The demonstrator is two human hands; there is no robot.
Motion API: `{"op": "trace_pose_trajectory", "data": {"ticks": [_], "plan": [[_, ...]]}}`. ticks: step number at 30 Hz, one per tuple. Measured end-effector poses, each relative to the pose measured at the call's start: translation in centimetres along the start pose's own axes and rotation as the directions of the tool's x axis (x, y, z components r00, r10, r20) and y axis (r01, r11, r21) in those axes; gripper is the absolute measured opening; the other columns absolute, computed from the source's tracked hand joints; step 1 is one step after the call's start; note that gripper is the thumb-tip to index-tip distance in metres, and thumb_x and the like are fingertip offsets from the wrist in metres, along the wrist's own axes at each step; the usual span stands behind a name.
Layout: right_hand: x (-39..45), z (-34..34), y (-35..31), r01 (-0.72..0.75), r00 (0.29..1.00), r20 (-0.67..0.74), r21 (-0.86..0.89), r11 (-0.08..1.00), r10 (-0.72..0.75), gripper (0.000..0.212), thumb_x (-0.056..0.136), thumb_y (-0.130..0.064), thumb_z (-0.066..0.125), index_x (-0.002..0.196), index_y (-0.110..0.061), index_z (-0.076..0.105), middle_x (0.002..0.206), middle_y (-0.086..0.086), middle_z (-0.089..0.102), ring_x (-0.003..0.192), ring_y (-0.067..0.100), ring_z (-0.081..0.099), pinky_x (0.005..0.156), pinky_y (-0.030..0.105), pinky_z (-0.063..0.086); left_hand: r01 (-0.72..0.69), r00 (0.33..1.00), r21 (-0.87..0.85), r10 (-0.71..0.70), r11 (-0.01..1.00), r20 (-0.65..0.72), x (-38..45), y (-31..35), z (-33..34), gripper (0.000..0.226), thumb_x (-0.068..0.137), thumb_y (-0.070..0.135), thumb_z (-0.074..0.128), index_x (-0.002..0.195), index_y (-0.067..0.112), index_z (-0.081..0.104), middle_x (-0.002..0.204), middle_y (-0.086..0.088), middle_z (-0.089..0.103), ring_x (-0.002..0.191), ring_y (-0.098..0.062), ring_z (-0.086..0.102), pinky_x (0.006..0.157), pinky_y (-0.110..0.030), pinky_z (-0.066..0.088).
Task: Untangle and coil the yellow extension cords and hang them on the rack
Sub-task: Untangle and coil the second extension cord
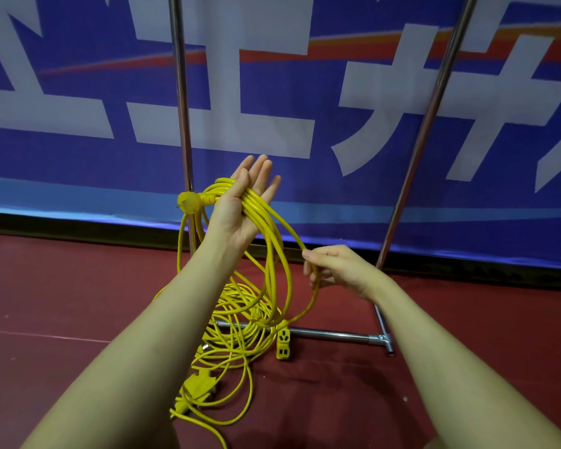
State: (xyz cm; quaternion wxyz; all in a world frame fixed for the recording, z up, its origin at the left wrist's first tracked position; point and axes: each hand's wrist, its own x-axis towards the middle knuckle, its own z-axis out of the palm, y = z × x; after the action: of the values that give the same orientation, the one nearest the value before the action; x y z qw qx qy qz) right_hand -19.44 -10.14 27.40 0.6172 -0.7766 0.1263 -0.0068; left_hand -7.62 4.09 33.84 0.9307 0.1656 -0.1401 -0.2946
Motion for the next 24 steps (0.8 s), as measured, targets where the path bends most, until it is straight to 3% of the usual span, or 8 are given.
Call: {"op": "trace_pose_trajectory", "data": {"ticks": [3,6,9,11,14,18,21,24], "plan": [[0.0,-1.2,1.0,-0.018,0.997,-0.071,0.047,0.999,0.021,0.029,0.095,-0.025,0.053,0.072,-0.009,0.062,0.06,0.0,0.053,0.056,0.012,0.052,0.061,0.021,0.045,0.042,0.999,0.011,-0.041,0.999,-0.03,-0.1,0.1,-0.2,0.021,0.101,0.009,0.034,0.1,0.007,0.055,0.075,-0.006,0.073,0.063,-0.009,0.07,0.063,-0.033,0.059],[0.1,-1.9,1.4,-0.025,0.99,-0.137,-0.01,1.0,0.023,0.028,0.096,-0.022,0.052,0.071,-0.012,0.06,0.061,-0.002,0.05,0.055,0.009,0.047,0.056,0.018,0.041,0.104,0.991,0.034,-0.101,0.994,-0.085,0.0,-0.2,-0.5,0.02,0.101,0.012,0.036,0.1,0.01,0.056,0.065,-0.001,0.069,0.043,-0.002,0.057,0.048,-0.019,0.053],[0.4,-2.2,1.9,-0.068,0.964,-0.262,-0.107,0.992,0.038,0.041,0.093,-0.04,0.054,0.06,-0.017,0.045,0.056,-0.002,0.042,0.05,0.013,0.042,0.051,0.019,0.039,0.146,0.988,0.001,-0.145,0.989,-0.057,0.0,-0.3,-0.4,0.021,0.101,0.012,0.034,0.101,0.009,0.055,0.057,0.002,0.06,0.031,-0.001,0.036,0.036,-0.011,0.038],[0.6,-2.4,2.0,-0.07,0.944,-0.328,-0.07,0.995,0.043,0.045,0.089,-0.046,0.059,0.058,-0.018,0.041,0.051,-0.004,0.036,0.044,0.011,0.034,0.046,0.02,0.032,0.169,0.985,0.031,-0.167,0.985,-0.05,0.0,-0.2,-0.3,0.022,0.101,0.012,0.034,0.099,0.009,0.056,0.054,0.003,0.056,0.028,-0.002,0.031,0.033,-0.009,0.032],[0.8,-2.7,1.5,0.002,0.933,-0.354,0.186,0.983,0.065,0.033,0.092,-0.031,0.059,0.067,-0.014,0.047,0.047,-0.008,0.03,0.038,0.005,0.022,0.039,0.018,0.019,0.213,0.977,0.153,-0.207,0.965,-0.051,-0.2,-0.2,-0.4,0.023,0.101,0.016,0.035,0.096,0.01,0.057,0.051,0.005,0.052,0.027,-0.003,0.03,0.032,-0.009,0.03],[0.3,-3.3,-0.4,0.095,0.928,-0.344,0.586,0.804,0.141,0.016,0.095,-0.006,0.048,0.08,-0.011,0.048,0.062,0.004,0.041,0.038,0.004,0.033,0.035,0.014,0.022,0.261,0.963,0.414,-0.268,0.872,-0.042,-0.5,-0.5,-0.8,0.031,0.1,0.026,0.038,0.078,0.011,0.053,0.044,0.006,0.045,0.026,-0.002,0.026,0.031,-0.011,0.022],[-0.5,-3.5,-2.7,0.164,0.937,-0.315,0.775,0.611,0.148,0.014,0.095,-0.002,0.043,0.084,-0.006,0.051,0.068,0.009,0.049,0.044,0.008,0.042,0.038,0.015,0.032,0.264,0.945,0.635,-0.327,0.726,-0.019,-0.8,-0.9,-1.3,0.035,0.1,0.025,0.039,0.071,0.009,0.051,0.041,0.002,0.043,0.027,-0.004,0.029,0.031,-0.015,0.023],[-1.2,-3.0,-5.2,0.175,0.961,-0.257,0.85,0.496,0.1,0.013,0.094,-0.007,0.044,0.085,-0.003,0.052,0.073,0.012,0.051,0.054,0.012,0.04,0.041,0.016,0.036,0.276,0.899,0.798,-0.438,0.536,-0.017,-1.6,-1.8,-1.3,0.032,0.1,0.02,0.038,0.078,0.005,0.055,0.053,-0.004,0.063,0.039,-0.01,0.054,0.037,-0.015,0.035]]}}
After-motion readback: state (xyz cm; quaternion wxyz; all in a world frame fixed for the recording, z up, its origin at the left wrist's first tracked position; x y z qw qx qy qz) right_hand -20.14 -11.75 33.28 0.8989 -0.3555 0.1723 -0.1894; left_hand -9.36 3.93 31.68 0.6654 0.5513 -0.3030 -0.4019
